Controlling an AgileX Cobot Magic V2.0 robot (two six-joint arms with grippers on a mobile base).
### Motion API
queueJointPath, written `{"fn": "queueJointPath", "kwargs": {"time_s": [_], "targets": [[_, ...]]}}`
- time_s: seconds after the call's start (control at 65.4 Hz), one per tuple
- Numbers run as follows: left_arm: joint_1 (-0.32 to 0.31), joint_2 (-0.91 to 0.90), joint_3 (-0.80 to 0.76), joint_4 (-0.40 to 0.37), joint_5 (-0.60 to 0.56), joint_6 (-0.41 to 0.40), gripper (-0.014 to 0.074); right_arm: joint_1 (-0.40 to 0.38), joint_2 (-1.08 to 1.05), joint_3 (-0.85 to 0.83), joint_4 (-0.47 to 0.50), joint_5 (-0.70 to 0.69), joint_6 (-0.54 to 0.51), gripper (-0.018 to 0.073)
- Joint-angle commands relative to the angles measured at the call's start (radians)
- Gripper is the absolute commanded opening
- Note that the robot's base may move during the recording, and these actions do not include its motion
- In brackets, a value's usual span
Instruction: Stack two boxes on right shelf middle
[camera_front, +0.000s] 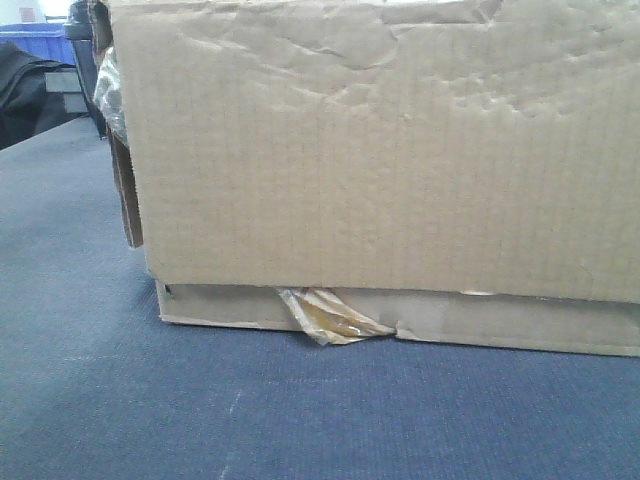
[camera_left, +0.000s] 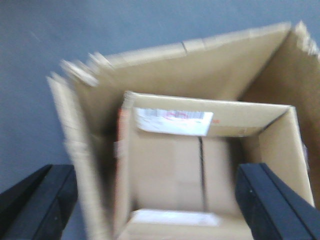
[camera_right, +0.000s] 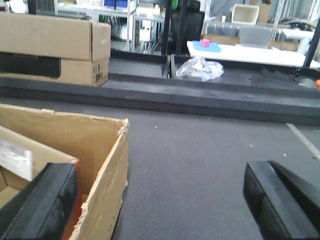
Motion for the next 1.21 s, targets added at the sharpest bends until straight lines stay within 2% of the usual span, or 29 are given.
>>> {"fn": "queueJointPath", "kwargs": {"time_s": [0.0, 0.138, 0.29, 0.397, 0.55, 0.703, 0.84, 1.192], "targets": [[0.024, -0.076, 0.017, 0.020, -0.010, 0.030, 0.0533, 0.002, 0.011, -0.037, -0.003, 0.020, -0.002, 0.0559], [0.102, -0.182, 0.123, 0.020, -0.010, 0.051, 0.0533, 0.002, 0.067, -0.138, 0.002, 0.128, -0.002, 0.0559], [0.176, -0.287, 0.299, 0.016, -0.010, 0.070, 0.0533, 0.002, 0.183, -0.281, 0.068, 0.272, -0.002, 0.0559], [0.179, -0.322, 0.416, 0.008, -0.010, 0.070, 0.0533, 0.028, 0.265, -0.374, 0.094, 0.382, -0.002, 0.0559], [0.179, -0.328, 0.520, -0.043, -0.010, 0.070, 0.0533, 0.091, 0.413, -0.498, 0.094, 0.560, -0.030, 0.0559], [0.179, -0.328, 0.602, -0.125, -0.010, 0.070, 0.0533, 0.144, 0.562, -0.571, 0.094, 0.740, -0.030, 0.0559], [0.167, -0.324, 0.647, -0.144, -0.010, 0.070, 0.0533, 0.152, 0.653, -0.573, 0.096, 0.777, -0.028, 0.0559], [0.098, -0.251, 0.648, -0.144, -0.032, 0.066, 0.0533, 0.152, 0.775, -0.573, 0.098, 0.759, 0.006, 0.0559]]}}
